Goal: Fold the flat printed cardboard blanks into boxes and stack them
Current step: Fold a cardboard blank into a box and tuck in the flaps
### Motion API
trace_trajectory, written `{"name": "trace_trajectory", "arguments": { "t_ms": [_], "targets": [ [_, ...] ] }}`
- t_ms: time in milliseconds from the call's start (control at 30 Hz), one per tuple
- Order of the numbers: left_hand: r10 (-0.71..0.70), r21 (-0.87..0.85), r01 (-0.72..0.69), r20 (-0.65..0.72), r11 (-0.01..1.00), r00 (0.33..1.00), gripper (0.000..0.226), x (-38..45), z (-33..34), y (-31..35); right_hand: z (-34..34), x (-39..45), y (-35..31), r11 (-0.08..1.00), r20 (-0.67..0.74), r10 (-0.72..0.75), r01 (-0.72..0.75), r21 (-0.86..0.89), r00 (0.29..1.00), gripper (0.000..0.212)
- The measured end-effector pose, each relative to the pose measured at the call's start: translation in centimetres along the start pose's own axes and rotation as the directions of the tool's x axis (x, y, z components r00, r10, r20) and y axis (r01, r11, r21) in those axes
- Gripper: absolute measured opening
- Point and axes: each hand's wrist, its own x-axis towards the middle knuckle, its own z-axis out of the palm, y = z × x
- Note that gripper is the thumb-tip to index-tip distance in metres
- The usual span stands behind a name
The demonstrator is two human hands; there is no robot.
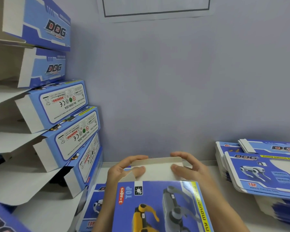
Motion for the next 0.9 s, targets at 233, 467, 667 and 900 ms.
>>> {"name": "trace_trajectory", "arguments": {
  "t_ms": [233, 467, 667, 900],
  "targets": [
    [-0.004, -0.103, -0.013, -0.167, 0.995, 0.986, 0.020, -0.4, 0.0, 0.0, -2.0, -1.7, -1.7, 0.948, 0.262, -0.098, 0.170, -0.269, 0.960, 0.039],
    [0.026, -0.238, -0.084, -0.236, 0.968, 0.971, 0.034, -1.1, -1.1, -0.9, -0.4, -1.5, -2.5, 0.907, 0.256, 0.020, 0.090, -0.411, 0.967, 0.064],
    [0.145, -0.203, -0.167, -0.119, 0.965, 0.982, 0.019, -1.8, 2.4, 1.4, -1.2, -0.7, -3.1, 0.930, -0.051, -0.300, 0.281, -0.238, 0.952, 0.059],
    [0.260, -0.157, -0.249, 0.057, 0.956, 0.964, 0.019, -2.1, 3.4, 1.8, -0.7, -1.0, -3.5, 0.885, -0.010, -0.445, 0.438, -0.158, 0.895, 0.050]
  ]
}}
